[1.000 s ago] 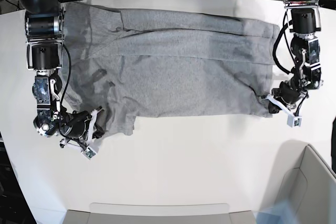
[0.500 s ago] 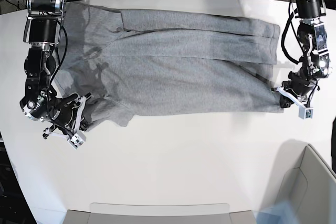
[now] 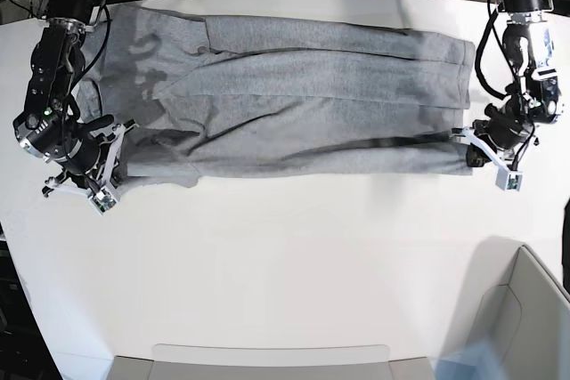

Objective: Fold the T-shirt properly
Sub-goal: 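Fold the shirt lengthwise with both grippers, bringing the edge over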

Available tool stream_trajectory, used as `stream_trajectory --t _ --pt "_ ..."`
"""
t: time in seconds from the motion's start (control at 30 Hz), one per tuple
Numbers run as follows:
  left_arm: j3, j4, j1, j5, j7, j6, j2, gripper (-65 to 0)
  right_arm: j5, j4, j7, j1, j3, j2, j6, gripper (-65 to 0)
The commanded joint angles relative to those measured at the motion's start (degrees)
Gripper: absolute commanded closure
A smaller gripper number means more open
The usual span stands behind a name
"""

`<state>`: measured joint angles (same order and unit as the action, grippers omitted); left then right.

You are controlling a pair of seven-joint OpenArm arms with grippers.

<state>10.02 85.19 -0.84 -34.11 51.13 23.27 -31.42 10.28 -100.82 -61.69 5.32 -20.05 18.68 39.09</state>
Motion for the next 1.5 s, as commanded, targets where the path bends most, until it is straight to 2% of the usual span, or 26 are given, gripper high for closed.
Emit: stream_trajectory --t 0.0,0.13,0.33,0.47,0.63,0.8,1.07,1.47 --pt "1.89 2.07 -0.26 -0.22 -0.89 -0.19 -1.33 0.0 -0.13 -2.00 -0.07 0.70 -1.53 1.06 0.69 0.0" --pt "4.53 5.49 -3.42 -0.22 1.04 -0.19 -1.33 0.0 -0.13 -5.78 -2.00 -1.94 -4.17 1.06 0.91 0.0" --pt "4.79 7.25 -6.94 -0.22 2.10 -0.19 -1.33 0.0 -0.13 -10.97 -8.86 -4.14 -8.56 0.80 0.91 0.0" --pt "4.97 8.04 -9.58 -0.22 1.92 -0.19 -1.33 0.0 -0.13 -14.66 -8.95 -8.36 -8.74 0.80 0.91 0.0" --pt "4.97 14.20 -13.97 -0.22 1.92 -0.19 -1.33 0.0 -0.13 -15.62 -8.95 -13.10 -8.83 0.88 0.91 0.0" --pt "5.06 15.08 -14.67 -0.22 1.92 -0.19 -1.33 0.0 -0.04 -17.38 -8.95 -17.50 -8.83 0.71 0.91 0.0" --pt "7.87 20.53 -20.39 -0.22 2.01 -0.19 -1.33 0.0 8.13 -17.47 -8.95 -23.56 -12.87 1.15 0.91 0.0" --pt "7.60 20.18 -23.64 -0.22 2.01 -0.10 -1.06 0.0 8.31 -17.21 -8.86 -28.75 -12.69 0.97 0.91 0.0"
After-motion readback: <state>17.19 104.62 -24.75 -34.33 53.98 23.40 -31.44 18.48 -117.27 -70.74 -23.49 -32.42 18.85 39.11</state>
